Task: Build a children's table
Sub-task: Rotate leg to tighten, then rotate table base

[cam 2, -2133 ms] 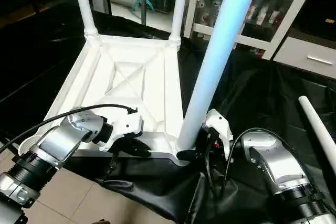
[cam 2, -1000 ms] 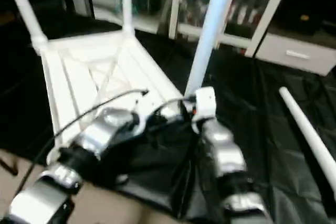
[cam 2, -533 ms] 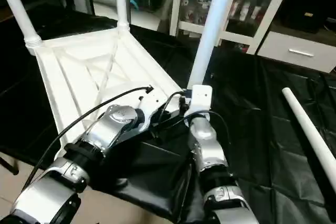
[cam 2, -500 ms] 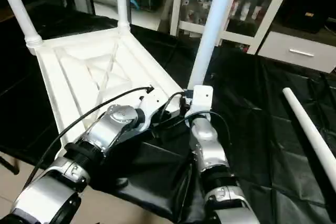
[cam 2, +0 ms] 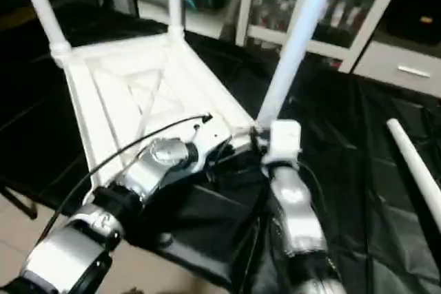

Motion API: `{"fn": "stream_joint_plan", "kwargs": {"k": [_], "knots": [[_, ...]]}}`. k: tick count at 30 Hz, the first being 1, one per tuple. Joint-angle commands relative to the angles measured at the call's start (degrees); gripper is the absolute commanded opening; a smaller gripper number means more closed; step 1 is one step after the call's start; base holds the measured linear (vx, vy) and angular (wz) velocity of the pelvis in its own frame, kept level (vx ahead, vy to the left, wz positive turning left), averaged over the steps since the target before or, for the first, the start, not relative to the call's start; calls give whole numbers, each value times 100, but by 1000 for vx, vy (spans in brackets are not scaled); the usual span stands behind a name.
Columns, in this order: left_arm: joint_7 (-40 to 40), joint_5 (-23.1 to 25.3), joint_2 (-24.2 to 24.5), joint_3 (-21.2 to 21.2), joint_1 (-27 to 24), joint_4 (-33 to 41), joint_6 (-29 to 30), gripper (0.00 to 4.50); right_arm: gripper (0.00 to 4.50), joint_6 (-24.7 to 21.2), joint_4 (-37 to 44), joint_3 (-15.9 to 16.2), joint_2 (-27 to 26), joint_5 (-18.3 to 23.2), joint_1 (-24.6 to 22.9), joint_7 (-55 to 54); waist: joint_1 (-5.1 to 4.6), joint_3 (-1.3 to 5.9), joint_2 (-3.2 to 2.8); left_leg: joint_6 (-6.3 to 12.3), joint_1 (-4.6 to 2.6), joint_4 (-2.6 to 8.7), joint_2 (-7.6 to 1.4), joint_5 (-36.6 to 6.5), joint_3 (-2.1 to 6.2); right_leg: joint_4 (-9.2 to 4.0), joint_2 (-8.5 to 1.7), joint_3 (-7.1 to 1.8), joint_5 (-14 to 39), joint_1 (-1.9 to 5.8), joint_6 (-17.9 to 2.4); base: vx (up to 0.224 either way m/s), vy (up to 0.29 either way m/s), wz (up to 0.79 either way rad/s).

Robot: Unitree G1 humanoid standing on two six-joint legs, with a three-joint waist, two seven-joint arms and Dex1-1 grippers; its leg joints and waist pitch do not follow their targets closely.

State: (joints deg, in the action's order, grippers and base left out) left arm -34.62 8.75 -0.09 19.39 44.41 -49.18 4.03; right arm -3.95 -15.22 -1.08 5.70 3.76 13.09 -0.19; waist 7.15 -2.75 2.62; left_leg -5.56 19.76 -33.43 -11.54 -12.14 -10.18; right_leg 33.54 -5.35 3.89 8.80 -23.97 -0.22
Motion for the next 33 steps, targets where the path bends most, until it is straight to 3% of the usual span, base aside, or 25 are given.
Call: {"fn": "stream_joint_plan", "kwargs": {"k": [1,3,6,7,8,9,10,12,13,14,17,19,21,22,23,24,25,26,27,28,29,32,33], "knots": [[128,-103,-87,-205,113,76,-426,0,369,-95,478,60,101,73,-246,275,-31,336,48,320,30,443,-102,-1030,17,-367,-270,-228,1412,350,-748,0,0,0],[199,-49,-67,-182,150,-3,-526,0,369,-72,872,201,180,203,-489,606,-35,338,53,340,36,434,-109,-1070,23,-383,-275,-227,1449,340,-702,0,0,0],[324,-127,-85,-305,232,-111,-737,0,369,-164,1285,280,221,343,-715,834,-67,341,29,385,76,434,-111,-934,42,-354,-278,-220,1318,353,-775,0,0,0],[287,-239,-87,-406,244,-58,-756,0,369,-204,1368,277,204,436,-760,897,-68,343,23,411,58,417,-111,-879,32,-351,-276,-224,1211,338,-828,0,0,0],[193,-373,-90,-504,238,15,-700,27,374,-271,1426,265,188,523,-781,949,-69,345,25,430,63,414,-116,-839,34,-343,-276,-226,1134,339,-858,0,0,0],[122,-474,-92,-578,234,71,-658,44,376,-321,1469,256,176,588,-798,988,-62,348,14,464,62,401,-110,-757,28,-322,-277,-226,982,343,-946,0,0,0],[-212,-887,-14,-855,123,566,-303,54,376,-472,1588,277,197,707,-798,1139,-47,377,-13,474,56,387,-131,-596,37,-266,-294,-228,661,354,-1114,0,0,0],[-432,-1156,144,-1015,-59,1235,55,54,376,-582,1668,286,229,782,-737,1270,-68,380,34,553,62,360,-140,-368,25,-187,-261,-215,83,349,-1376,0,0,0],[-492,-1333,234,-1139,-166,1663,249,59,376,-647,1693,285,247,828,-681,1332,-77,371,22,588,61,359,-147,-349,15,-154,-274,-216,-35,361,-1498,0,0,0],[-543,-1533,330,-1275,-256,2053,488,59,376,-720,1727,279,266,875,-633,1398,-89,360,61,632,84,356,-137,-357,12,-165,-272,-214,3,367,-1507,0,0,0],[-786,-1976,703,-1536,-475,2954,1011,91,376,-896,1746,276,356,954,-507,1592,-123,329,25,568,71,371,-138,-582,-7,-197,-280,-230,551,355,-1398,0,0,0],[-902,-2194,990,-1729,-614,3406,1295,108,376,-906,1736,319,458,939,-445,1735,-142,319,7,407,51,379,-133,-743,-17,-225,-253,-233,926,325,-1207,0,0,0],[-1565,-2067,2023,-1810,-1022,3937,1572,124,376,-1027,1757,426,700,984,-362,2104,-178,310,-6,301,67,406,-126,-733,-11,-234,-222,-235,1087,324,-1021,0,0,0],[-1914,-1862,2582,-1785,-1278,4153,1643,132,376,-1141,1779,461,804,1056,-340,2294,-220,328,-23,242,91,425,-136,-707,38,-193,-234,-233,1096,367,-891,0,0,0],[-2266,-1747,3123,-1791,-1567,4343,1856,139,376,-1184,1782,504,904,1077,-323,2461,-251,309,-15,214,98,429,-129,-695,19,-209,-198,-239,1116,343,-833,0,0,0],[-2449,-1732,3470,-1820,-1799,4543,2073,139,376,-1229,1783,520,962,1097,-312,2567,-269,311,-55,161,25,413,-124,-705,6,-204,-188,-249,1085,288,-836,0,0,0],[-2576,-1768,3776,-1913,-2018,4733,2339,168,376,-1309,1791,540,1023,1140,-307,2687,-277,322,-24,118,10,400,-128,-636,-7,-173,-183,-252,925,285,-924,0,0,0],[-2579,-1773,3794,-1919,-2030,4745,2357,168,376,-1312,1791,542,1027,1142,-306,2694,-268,308,-40,131,9,407,-128,-627,-6,-169,-178,-254,897,271,-966,0,0,0],[-2619,-1841,4046,-2003,-2208,4926,2618,176,376,-1363,1799,563,1079,1168,-299,2805,-233,324,-81,89,-45,392,-133,-629,-17,-149,-182,-252,776,244,-1085,0,0,0],[-2610,-1882,4535,-2224,-2528,5126,2973,177,376,-1470,1852,629,1199,1256,-323,3062,-200,301,-43,96,-44,399,-138,-687,-29,-140,-169,-250,713,228,-1176,0,0,0],[-2603,-1888,4588,-2248,-2561,5143,3015,182,376,-1477,1858,639,1215,1262,-326,3092,-198,300,-49,88,-25,407,-139,-766,-22,-128,-174,-249,734,246,-1184,0,0,0],[-2550,-1876,5056,-2397,-2859,5190,3154,207,376,-1505,1923,728,1345,1297,-377,3318,-182,267,-26,28,-28,432,-128,-1036,-18,-175,-170,-252,1065,235,-1101,0,0,0],[-2590,-1789,5215,-2424,-2989,5138,3145,215,376,-1492,1933,757,1380,1295,-403,3376,-168,243,-11,-28,-16,453,-127,-1297,-2,-217,-187,-258,1429,234,-973,0,0,0]]}}
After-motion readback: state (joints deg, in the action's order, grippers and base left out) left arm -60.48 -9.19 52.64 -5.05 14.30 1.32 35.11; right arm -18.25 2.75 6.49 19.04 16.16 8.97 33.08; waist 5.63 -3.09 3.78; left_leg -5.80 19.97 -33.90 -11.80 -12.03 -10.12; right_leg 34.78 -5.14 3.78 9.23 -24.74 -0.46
